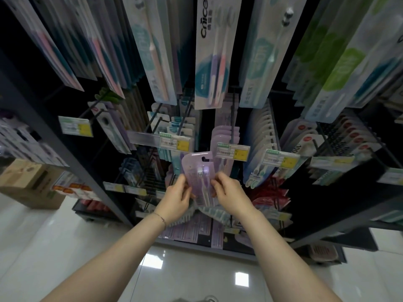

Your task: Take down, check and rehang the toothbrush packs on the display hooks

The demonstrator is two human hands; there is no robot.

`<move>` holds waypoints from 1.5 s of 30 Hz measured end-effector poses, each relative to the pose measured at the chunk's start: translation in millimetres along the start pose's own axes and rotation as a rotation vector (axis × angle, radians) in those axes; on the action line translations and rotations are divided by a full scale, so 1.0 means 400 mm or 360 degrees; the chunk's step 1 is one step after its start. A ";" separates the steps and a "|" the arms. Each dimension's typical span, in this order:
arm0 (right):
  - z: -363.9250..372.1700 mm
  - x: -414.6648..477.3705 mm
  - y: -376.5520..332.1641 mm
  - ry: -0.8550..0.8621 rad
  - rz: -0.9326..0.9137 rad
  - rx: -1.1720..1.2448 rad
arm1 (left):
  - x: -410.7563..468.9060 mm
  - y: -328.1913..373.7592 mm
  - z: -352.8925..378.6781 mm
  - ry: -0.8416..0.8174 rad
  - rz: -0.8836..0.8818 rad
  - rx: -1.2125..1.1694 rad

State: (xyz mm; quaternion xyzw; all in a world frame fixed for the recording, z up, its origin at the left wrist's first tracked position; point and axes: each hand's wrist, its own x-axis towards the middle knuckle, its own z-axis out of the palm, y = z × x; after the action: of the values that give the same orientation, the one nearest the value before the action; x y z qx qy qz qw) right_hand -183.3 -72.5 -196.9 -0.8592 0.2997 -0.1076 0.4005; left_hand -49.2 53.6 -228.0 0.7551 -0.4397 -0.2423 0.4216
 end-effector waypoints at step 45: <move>-0.069 0.056 0.121 0.0268 0.0173 0.0225 | 0.164 0.089 0.076 -0.0265 -0.0055 0.0330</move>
State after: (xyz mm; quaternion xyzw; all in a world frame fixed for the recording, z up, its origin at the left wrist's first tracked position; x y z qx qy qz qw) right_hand -198.0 -127.5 -216.5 -0.7992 0.3700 -0.1784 0.4388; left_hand -55.5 -25.5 -213.6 0.7794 -0.4828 -0.2644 0.2992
